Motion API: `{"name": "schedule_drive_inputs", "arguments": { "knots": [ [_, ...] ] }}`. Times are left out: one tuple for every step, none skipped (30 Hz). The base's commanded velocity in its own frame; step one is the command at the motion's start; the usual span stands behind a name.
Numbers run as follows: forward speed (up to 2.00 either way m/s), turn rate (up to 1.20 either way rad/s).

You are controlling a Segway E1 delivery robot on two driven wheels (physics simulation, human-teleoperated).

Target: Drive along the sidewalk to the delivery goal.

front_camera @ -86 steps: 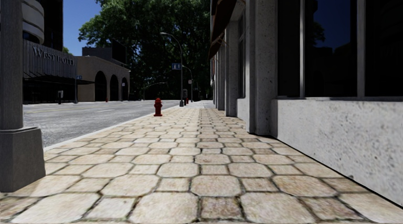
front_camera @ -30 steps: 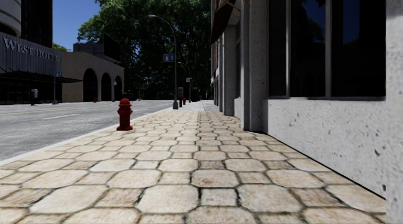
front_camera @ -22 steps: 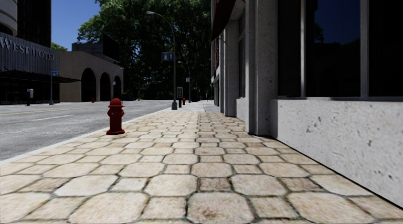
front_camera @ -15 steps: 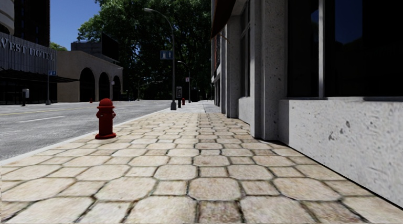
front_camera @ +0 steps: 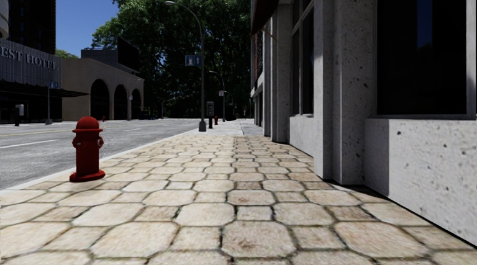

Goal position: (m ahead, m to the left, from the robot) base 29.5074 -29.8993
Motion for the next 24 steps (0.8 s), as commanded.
{"name": "schedule_drive_inputs", "arguments": {
  "knots": [
    [2.00, 0.00],
    [2.00, 0.00],
    [2.00, 0.00],
    [2.00, 0.00],
    [2.00, 0.00],
    [2.00, 0.00],
    [2.00, 0.00],
    [2.00, 0.00],
    [2.00, 0.00],
    [2.00, 0.00],
    [2.00, 0.00],
    [2.00, 0.00],
    [2.00, 0.00],
    [2.00, 0.00],
    [2.00, 0.00],
    [2.00, 0.00],
    [2.00, 0.00],
    [2.00, 0.00],
    [2.00, 0.00],
    [2.00, 0.00],
    [2.00, 0.00],
    [2.00, 0.00],
    [2.00, 0.00],
    [2.00, 0.00]
  ]
}}
